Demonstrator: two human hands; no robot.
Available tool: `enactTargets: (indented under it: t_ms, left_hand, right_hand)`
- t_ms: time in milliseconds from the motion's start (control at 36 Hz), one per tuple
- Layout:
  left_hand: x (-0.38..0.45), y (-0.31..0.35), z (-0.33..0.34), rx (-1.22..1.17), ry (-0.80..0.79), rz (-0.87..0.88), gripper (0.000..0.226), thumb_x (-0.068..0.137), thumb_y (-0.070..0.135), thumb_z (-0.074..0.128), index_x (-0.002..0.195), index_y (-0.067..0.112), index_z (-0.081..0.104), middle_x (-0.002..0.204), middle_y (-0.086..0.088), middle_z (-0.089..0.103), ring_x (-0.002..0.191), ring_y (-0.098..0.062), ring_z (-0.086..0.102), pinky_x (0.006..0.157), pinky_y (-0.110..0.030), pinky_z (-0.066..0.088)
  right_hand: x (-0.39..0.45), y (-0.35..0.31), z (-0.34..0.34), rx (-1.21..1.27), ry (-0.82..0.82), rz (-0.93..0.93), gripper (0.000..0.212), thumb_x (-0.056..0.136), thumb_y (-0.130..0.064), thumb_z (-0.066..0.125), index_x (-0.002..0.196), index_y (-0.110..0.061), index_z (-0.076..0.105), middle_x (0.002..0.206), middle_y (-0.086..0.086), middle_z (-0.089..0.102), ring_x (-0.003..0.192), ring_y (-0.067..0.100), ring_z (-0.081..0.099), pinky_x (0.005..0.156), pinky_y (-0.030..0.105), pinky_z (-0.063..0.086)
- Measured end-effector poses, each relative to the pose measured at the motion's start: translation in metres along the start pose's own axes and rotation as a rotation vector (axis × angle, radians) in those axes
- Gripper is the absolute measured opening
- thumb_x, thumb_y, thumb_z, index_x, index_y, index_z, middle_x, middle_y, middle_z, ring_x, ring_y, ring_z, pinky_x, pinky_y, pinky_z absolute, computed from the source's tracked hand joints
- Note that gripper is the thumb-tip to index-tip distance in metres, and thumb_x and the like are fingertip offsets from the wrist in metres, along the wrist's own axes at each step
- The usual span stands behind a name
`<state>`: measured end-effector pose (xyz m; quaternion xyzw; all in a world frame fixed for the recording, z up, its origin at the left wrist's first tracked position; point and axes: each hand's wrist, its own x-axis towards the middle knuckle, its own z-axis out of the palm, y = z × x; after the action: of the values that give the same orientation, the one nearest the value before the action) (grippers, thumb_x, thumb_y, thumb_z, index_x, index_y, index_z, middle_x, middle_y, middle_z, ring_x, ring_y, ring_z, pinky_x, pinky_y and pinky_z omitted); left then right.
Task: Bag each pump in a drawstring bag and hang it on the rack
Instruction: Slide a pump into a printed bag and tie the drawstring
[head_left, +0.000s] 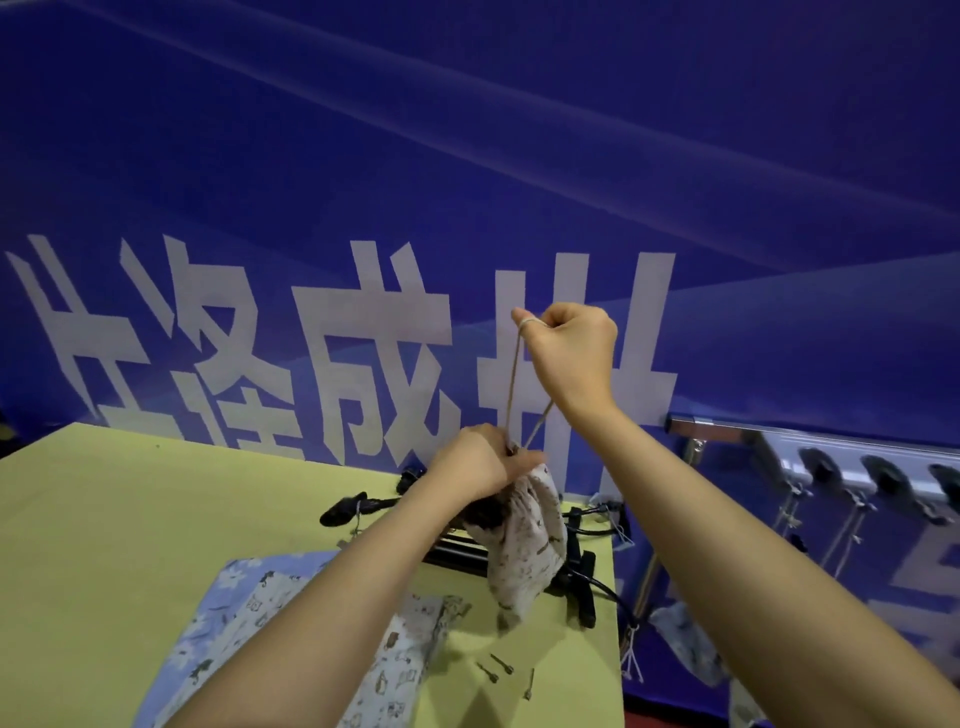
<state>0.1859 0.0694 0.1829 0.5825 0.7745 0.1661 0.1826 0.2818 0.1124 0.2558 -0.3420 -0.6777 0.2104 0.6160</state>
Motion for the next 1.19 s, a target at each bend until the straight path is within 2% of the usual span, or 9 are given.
enactTargets:
  t_ms: [111, 222, 444, 556, 750, 861, 944, 1083, 1194]
  left_hand:
    - [-0.001, 0.012, -0.003, -0.038, -0.103, 0.087, 0.065, 0.082, 0.072, 0.042, 0.111, 0.018, 0.062, 0.107, -0.004, 0.065, 0.095, -0.022, 0.061, 0.082, -0.037, 0.052]
    - [-0.013, 0.045, -0.004, 0.006, -0.191, 0.148, 0.06, 0.088, 0.067, 0.038, 0.094, 0.011, 0.061, 0.081, -0.006, 0.057, 0.081, -0.028, 0.06, 0.066, -0.032, 0.045]
    - [-0.021, 0.097, 0.022, -0.196, -0.469, 0.124, 0.05, 0.096, 0.054, 0.035, 0.132, 0.022, 0.046, 0.129, -0.013, 0.052, 0.081, -0.031, 0.064, 0.064, -0.038, 0.057]
    - [-0.025, 0.115, 0.048, -0.193, -0.572, 0.188, 0.031, 0.098, 0.045, 0.037, 0.114, 0.026, 0.055, 0.106, -0.008, 0.064, 0.071, -0.023, 0.068, 0.066, -0.034, 0.056]
    - [-0.04, 0.168, 0.103, -0.097, -0.407, 0.376, 0.034, 0.098, 0.041, 0.04, 0.119, 0.02, 0.058, 0.119, 0.002, 0.055, 0.113, -0.017, 0.052, 0.088, -0.025, 0.037]
    - [-0.051, 0.199, 0.135, -0.287, -0.422, 0.435, 0.023, 0.098, 0.033, 0.045, 0.12, 0.031, 0.052, 0.118, 0.007, 0.058, 0.108, -0.017, 0.056, 0.091, -0.032, 0.045]
    - [-0.06, 0.224, 0.164, -0.345, -0.434, 0.477, 0.024, 0.1, 0.028, 0.042, 0.118, 0.023, 0.057, 0.121, 0.006, 0.058, 0.115, -0.01, 0.053, 0.098, -0.027, 0.039]
    - [-0.071, 0.247, 0.213, -0.449, -0.339, 0.413, 0.033, 0.101, 0.035, 0.037, 0.117, 0.012, 0.054, 0.111, 0.003, 0.058, 0.107, -0.011, 0.053, 0.097, -0.031, 0.035]
    - [-0.083, 0.26, 0.243, -0.564, -0.244, 0.404, 0.02, 0.101, 0.026, 0.039, 0.095, 0.013, 0.052, 0.087, -0.001, 0.052, 0.086, -0.009, 0.05, 0.083, -0.024, 0.035]
  right_hand:
    - [0.008, 0.004, -0.022, -0.053, 0.05, 0.059, 0.052, 0.085, -0.024, 0.068, 0.042, -0.018, 0.039, 0.038, -0.005, 0.034, 0.038, 0.009, 0.03, 0.057, 0.037, 0.049]
    - [0.012, 0.001, -0.042, -0.038, 0.07, 0.067, 0.052, 0.084, -0.022, 0.069, 0.043, -0.013, 0.039, 0.037, -0.006, 0.033, 0.036, 0.009, 0.03, 0.052, 0.031, 0.043]
    - [0.008, 0.022, -0.107, -0.068, -0.087, 0.075, 0.048, 0.083, -0.021, 0.071, 0.054, 0.011, 0.05, 0.046, 0.012, 0.04, 0.044, 0.013, 0.034, 0.047, 0.014, 0.036]
    - [0.001, 0.039, -0.15, -0.06, -0.128, 0.142, 0.045, 0.08, -0.018, 0.074, 0.05, 0.007, 0.05, 0.035, -0.003, 0.034, 0.036, 0.004, 0.034, 0.044, 0.012, 0.037]
    - [-0.009, 0.056, -0.224, -0.038, -0.155, 0.212, 0.046, 0.081, -0.021, 0.074, 0.046, -0.006, 0.048, 0.029, -0.009, 0.037, 0.031, 0.006, 0.033, 0.041, 0.008, 0.032]
    - [-0.014, 0.064, -0.263, -0.001, -0.193, 0.236, 0.042, 0.08, -0.017, 0.074, 0.051, 0.0, 0.049, 0.032, -0.008, 0.035, 0.031, 0.004, 0.035, 0.04, 0.008, 0.033]
    - [-0.02, 0.074, -0.292, 0.019, -0.209, 0.23, 0.048, 0.08, -0.017, 0.075, 0.045, -0.007, 0.044, 0.039, -0.001, 0.037, 0.041, 0.01, 0.039, 0.049, 0.019, 0.043]
    - [-0.033, 0.092, -0.334, 0.002, -0.132, 0.263, 0.054, 0.079, -0.019, 0.076, 0.041, -0.011, 0.037, 0.034, -0.008, 0.032, 0.039, 0.008, 0.027, 0.05, 0.025, 0.034]
    - [-0.047, 0.103, -0.364, 0.036, -0.057, 0.279, 0.05, 0.08, -0.019, 0.075, 0.049, 0.006, 0.043, 0.047, 0.024, 0.04, 0.047, 0.019, 0.036, 0.055, 0.035, 0.044]
